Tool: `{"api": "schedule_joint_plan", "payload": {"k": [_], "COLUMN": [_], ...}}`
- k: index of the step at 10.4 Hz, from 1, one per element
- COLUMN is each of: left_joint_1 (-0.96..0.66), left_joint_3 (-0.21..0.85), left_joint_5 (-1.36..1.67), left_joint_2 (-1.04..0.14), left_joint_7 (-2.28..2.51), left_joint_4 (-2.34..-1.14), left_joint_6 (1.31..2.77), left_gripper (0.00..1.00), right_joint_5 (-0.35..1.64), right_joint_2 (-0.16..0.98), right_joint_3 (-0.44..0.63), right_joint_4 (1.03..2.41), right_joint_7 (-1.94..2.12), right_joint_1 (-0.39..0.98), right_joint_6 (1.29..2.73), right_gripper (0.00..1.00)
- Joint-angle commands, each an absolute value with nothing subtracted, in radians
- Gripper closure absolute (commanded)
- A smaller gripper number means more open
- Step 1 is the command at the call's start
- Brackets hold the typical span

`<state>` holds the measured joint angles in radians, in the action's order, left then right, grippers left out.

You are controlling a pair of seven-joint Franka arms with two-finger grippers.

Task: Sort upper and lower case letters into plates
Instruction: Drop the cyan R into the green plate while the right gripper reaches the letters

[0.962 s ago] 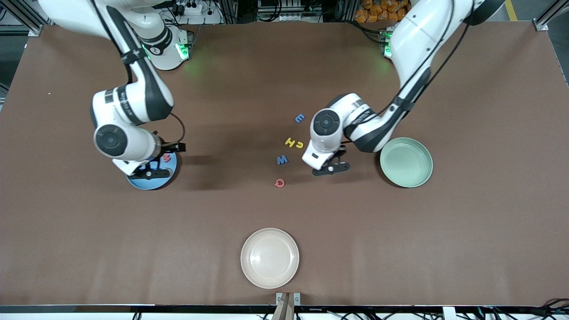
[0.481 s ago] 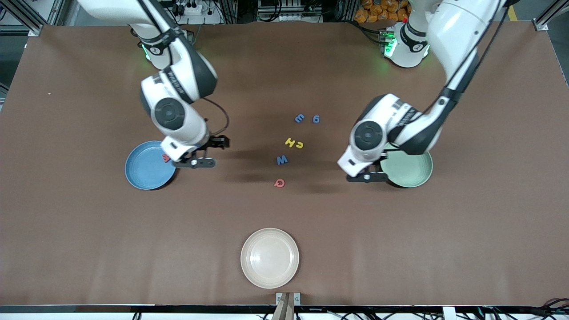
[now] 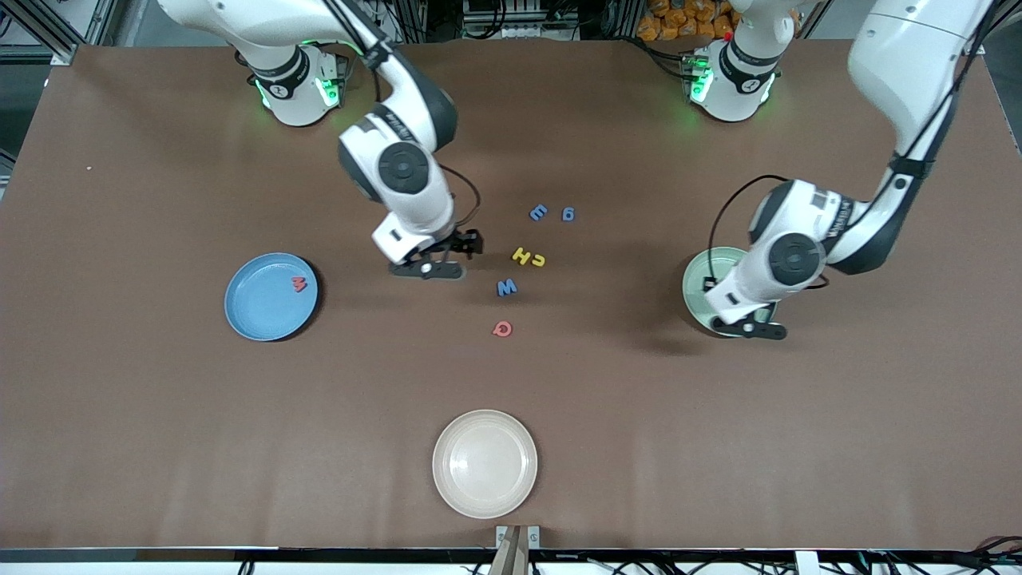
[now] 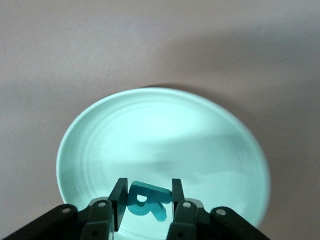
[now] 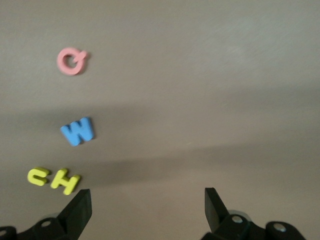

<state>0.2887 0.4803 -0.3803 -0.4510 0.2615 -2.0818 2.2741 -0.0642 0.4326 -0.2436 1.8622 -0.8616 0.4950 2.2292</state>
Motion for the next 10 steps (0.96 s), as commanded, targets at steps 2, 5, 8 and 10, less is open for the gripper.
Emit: {"api": "schedule_joint_plan", "payload": {"k": [2, 5, 8, 10], "left_joint_1": [0.322, 0.316, 0.31, 0.287], "left_joint_3": [0.497, 0.55, 0.671, 0.724], "left_joint_5": [-0.379, -0.371, -0.37, -0.351], "left_joint_2": [-0.413, -0.413, -0.432, -0.465], "left_joint_7": [0.253, 0.377, 0.575, 0.67], "left_joint_4": [-2.16, -2.154, -2.106, -2.059], "left_joint_6": [2.336, 2.329, 2.329, 2.329], "left_gripper": [0.01, 0.0, 0.0, 0.0], "right_joint_5": [-0.13, -0.21, -0.247, -0.29], "right_joint_2": [0.563, 0.659, 0.719, 0.732], "right_joint_3": [-0.244, -0.244, -0.242, -0.244], "right_joint_4": [1.735, 1.61, 1.513, 1.503], "right_joint_7": [-1.052, -1.054, -1.046, -1.052], "right_joint_1": [0.573, 0.606, 0.621, 0.646], "right_joint_6": [2.227, 2.227, 2.227, 2.226], "right_gripper": [0.0, 0.0, 0.0, 0.0]}}
